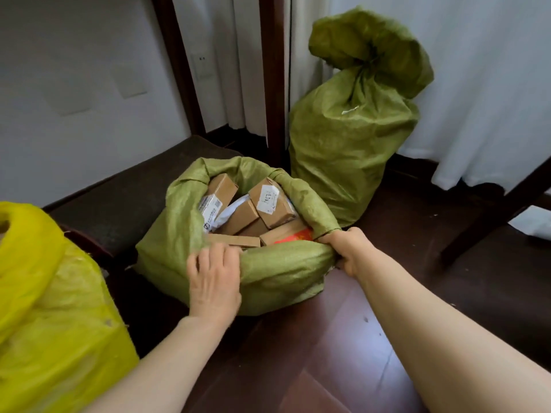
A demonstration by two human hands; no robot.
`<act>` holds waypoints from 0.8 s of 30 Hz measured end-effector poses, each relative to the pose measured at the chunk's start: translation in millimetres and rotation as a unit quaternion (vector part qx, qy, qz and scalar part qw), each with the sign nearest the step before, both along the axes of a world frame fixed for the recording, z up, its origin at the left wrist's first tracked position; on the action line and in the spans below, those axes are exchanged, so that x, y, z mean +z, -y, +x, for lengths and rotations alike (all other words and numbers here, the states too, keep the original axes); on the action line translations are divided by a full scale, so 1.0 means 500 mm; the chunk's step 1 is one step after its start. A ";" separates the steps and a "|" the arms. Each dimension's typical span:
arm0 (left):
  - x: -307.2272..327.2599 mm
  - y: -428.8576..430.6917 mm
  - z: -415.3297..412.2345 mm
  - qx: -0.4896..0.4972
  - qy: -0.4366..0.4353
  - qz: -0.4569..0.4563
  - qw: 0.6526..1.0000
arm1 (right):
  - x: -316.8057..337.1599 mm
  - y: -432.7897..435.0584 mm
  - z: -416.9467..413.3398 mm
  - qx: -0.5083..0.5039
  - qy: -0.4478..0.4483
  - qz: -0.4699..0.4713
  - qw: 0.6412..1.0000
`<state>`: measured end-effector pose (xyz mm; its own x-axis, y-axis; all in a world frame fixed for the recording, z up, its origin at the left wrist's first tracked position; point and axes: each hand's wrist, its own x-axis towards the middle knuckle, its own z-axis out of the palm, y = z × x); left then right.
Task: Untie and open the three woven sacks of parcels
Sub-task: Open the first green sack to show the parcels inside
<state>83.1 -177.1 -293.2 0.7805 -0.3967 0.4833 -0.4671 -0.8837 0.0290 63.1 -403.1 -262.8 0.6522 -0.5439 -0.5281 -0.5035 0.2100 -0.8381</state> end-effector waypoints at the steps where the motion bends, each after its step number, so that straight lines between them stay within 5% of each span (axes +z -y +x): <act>1: -0.030 -0.013 -0.015 -0.026 -0.051 0.018 0.998 | -0.008 -0.003 0.000 -0.015 0.011 0.002 1.000; 4: -0.071 -0.038 -0.050 -0.067 -0.156 0.030 0.985 | -0.021 -0.005 0.008 -0.017 0.021 -0.026 0.999; 8: 0.004 0.026 -0.038 0.017 -0.195 -0.235 0.952 | -0.011 0.004 0.016 0.063 -0.119 -0.284 0.949; 14: 0.032 0.135 -0.064 -0.150 -0.107 0.040 0.982 | -0.002 0.027 0.006 0.084 -0.074 -0.379 0.919; 17: 0.009 0.141 -0.063 -0.148 -0.060 -0.001 0.987 | 0.000 0.047 -0.006 0.009 -0.012 -0.291 0.956; 20: 0.002 0.137 -0.052 -0.175 0.031 -0.052 0.983 | -0.009 0.068 -0.008 -0.112 0.050 -0.071 0.990; 24: 0.003 0.134 -0.034 -0.195 0.058 -0.085 0.975 | -0.025 0.074 -0.012 -0.193 0.061 0.187 0.961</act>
